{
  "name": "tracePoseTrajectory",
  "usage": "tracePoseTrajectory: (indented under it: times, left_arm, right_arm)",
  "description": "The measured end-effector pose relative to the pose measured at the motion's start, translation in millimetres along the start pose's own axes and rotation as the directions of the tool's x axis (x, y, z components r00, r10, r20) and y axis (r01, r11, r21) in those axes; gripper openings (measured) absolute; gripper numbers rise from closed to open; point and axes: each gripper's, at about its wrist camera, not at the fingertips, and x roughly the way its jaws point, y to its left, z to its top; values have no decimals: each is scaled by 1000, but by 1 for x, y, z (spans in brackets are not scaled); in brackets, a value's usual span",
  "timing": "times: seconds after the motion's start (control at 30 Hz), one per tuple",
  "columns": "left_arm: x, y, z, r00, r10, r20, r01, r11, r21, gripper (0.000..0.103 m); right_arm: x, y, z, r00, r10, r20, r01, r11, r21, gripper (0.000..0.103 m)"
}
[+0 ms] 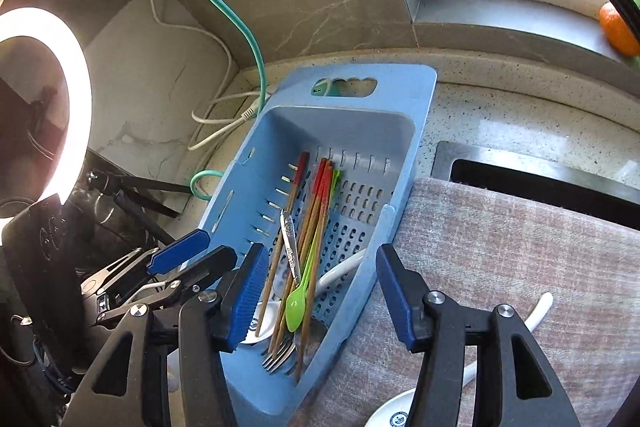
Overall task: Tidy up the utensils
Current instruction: 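Carry the green spoon and chopstick into the blue basket and open both tools, then move the right tool over the white soup spoon on the towel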
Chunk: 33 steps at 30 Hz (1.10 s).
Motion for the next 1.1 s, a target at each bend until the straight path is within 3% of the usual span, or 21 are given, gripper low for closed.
tracePoseTrajectory:
  times: [0.53, 0.7, 0.8, 1.0, 1.1]
  left_arm:
    - [-32, -40, -20, 1000, 5, 20, -5, 1000, -4, 41]
    - [-45, -64, -31, 1000, -3, 23, 3, 1000, -7, 42]
    - [-50, -77, -39, 1000, -3, 22, 3, 1000, 1, 51]
    - [-49, -104, -57, 999, -37, -11, 37, 999, 32, 52]
    - [-42, -118, -68, 997, -67, -44, 70, 995, 65, 52]
  right_arm:
    - [-52, -1, -17, 998, -29, 49, 34, 994, -99, 55]
    - [-69, -14, -27, 999, -25, 45, 30, 993, -113, 55]
    - [-79, -25, -33, 999, -18, 45, 23, 993, -118, 55]
    - [-99, -54, -41, 994, 16, 105, -7, 996, -88, 55]
    - [-100, -69, -44, 995, 38, 93, -32, 998, -62, 55]
